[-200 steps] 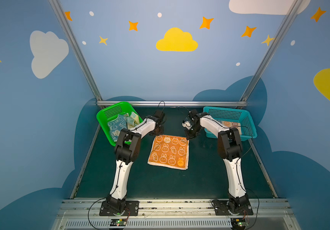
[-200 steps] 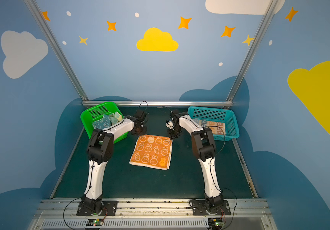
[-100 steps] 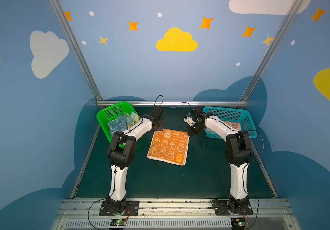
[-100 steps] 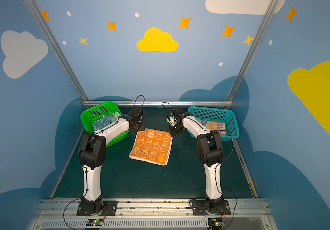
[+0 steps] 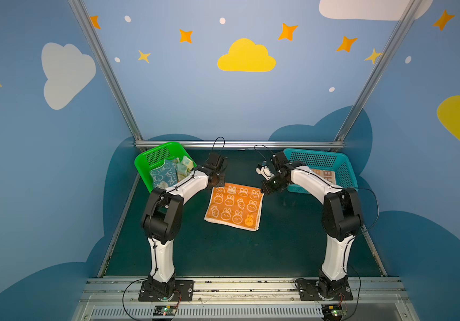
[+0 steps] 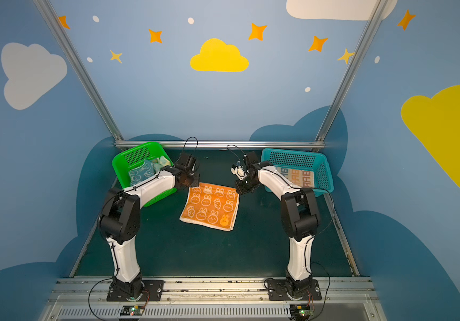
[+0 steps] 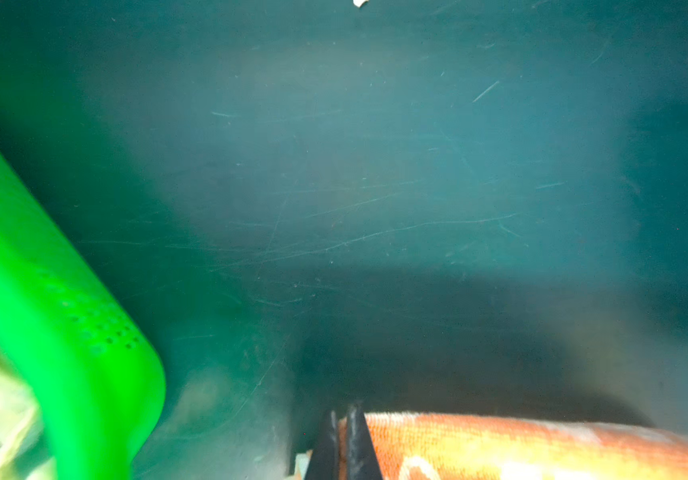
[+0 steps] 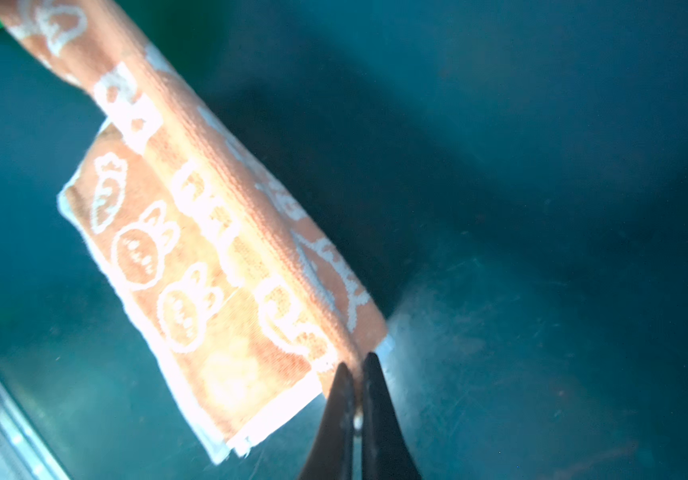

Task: Fold and stack the towels

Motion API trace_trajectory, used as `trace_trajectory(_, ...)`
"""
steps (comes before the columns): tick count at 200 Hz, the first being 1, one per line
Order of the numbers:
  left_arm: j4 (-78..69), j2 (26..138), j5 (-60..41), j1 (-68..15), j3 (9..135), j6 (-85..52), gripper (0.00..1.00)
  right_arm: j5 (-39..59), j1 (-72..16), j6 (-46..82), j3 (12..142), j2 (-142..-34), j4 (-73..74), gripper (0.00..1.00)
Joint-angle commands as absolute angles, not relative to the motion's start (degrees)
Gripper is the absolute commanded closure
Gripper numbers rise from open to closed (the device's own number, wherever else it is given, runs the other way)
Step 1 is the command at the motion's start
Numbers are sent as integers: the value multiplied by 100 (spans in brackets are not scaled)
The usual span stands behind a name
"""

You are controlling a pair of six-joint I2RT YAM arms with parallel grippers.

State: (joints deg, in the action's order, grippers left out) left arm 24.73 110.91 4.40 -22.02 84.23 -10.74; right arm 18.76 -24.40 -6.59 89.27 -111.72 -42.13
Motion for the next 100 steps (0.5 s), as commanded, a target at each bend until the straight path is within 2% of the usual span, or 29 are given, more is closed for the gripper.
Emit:
trace_trajectory(1, 2402, 10715, 651, -2151, 8198, -1105, 96, 2101, -2488, -655, 8694, -10791, -4278, 100)
trace_trajectory(100, 2336, 9535, 631, -2405, 6854, -1384, 96, 2195, -3057, -344, 7650, -10046, -4208, 100)
